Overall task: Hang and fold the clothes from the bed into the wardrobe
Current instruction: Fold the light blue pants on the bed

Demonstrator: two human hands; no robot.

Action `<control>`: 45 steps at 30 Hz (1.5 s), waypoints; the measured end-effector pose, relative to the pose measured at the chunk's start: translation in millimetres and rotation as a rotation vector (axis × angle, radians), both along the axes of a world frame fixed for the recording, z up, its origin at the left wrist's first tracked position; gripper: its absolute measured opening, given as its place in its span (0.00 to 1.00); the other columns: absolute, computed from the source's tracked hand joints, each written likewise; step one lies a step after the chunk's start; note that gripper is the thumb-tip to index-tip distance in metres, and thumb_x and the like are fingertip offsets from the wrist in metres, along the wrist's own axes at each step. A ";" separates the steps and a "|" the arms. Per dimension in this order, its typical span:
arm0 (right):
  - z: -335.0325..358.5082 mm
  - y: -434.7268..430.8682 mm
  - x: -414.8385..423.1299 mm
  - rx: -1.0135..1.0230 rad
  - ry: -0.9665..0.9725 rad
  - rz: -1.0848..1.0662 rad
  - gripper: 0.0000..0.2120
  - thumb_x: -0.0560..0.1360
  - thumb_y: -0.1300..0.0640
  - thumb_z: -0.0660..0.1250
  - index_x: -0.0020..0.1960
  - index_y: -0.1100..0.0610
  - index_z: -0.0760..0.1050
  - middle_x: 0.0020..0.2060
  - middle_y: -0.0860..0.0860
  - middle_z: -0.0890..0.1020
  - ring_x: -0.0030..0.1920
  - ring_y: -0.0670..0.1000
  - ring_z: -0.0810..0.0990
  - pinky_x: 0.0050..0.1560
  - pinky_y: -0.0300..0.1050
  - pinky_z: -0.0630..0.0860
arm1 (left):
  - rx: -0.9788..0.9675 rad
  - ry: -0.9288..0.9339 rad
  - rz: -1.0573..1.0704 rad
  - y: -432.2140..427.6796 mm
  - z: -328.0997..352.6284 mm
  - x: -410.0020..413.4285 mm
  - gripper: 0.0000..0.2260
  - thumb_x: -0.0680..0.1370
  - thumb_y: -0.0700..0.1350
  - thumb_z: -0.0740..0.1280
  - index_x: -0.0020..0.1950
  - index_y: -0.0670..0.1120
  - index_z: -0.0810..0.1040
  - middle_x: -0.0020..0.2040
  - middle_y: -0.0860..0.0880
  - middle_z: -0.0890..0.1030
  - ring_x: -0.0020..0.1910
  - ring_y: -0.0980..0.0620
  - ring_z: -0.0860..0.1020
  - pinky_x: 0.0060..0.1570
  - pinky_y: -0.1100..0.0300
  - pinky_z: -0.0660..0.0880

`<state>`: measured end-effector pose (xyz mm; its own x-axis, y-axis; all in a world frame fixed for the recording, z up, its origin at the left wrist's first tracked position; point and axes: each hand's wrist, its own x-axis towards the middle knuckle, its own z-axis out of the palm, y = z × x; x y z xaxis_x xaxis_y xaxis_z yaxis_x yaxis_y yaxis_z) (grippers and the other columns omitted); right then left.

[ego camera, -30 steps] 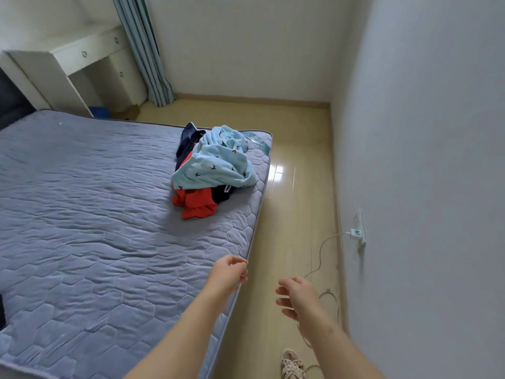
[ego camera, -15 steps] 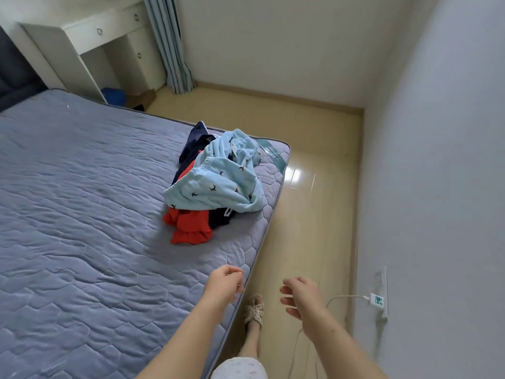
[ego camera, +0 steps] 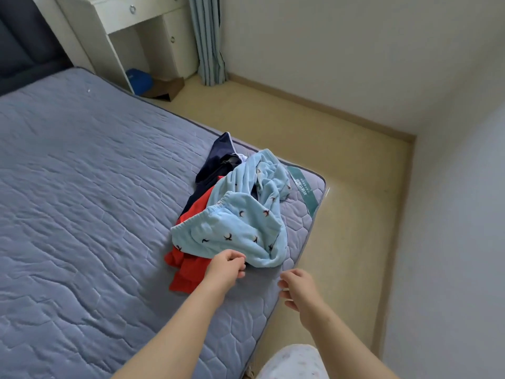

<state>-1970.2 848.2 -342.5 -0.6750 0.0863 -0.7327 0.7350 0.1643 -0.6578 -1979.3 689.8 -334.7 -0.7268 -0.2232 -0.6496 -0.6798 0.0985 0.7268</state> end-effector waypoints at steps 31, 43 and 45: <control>-123.6 -13.0 -318.8 0.204 -0.282 0.887 0.04 0.73 0.62 0.56 0.42 0.58 0.70 0.38 0.53 0.75 0.37 0.53 0.71 0.36 0.41 0.65 | -0.510 -0.403 0.365 -13.9 -124.1 -229.6 0.10 0.77 0.41 0.60 0.57 0.48 0.75 0.64 0.48 0.69 0.57 0.45 0.73 0.51 0.57 0.71; -145.4 -16.6 -305.7 0.197 -0.337 0.907 0.04 0.75 0.61 0.58 0.44 0.58 0.71 0.38 0.51 0.76 0.36 0.50 0.73 0.40 0.42 0.69 | -0.664 -0.498 -0.316 -79.1 -188.9 -260.0 0.32 0.77 0.46 0.61 0.77 0.52 0.47 0.77 0.50 0.45 0.75 0.45 0.51 0.69 0.47 0.58; -147.4 -19.4 -300.9 0.184 -0.336 0.919 0.05 0.76 0.59 0.59 0.46 0.58 0.73 0.37 0.50 0.76 0.35 0.49 0.74 0.39 0.41 0.69 | -0.626 -0.523 -0.254 -71.3 -197.0 -254.3 0.31 0.78 0.42 0.60 0.76 0.52 0.47 0.76 0.47 0.52 0.69 0.41 0.65 0.58 0.49 0.71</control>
<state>-2271.1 828.8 -489.9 -0.2964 -0.2346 -0.9258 0.4146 0.8417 -0.3460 -2233.6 618.6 -531.7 -0.4443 -0.5237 -0.7269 -0.8156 0.5722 0.0862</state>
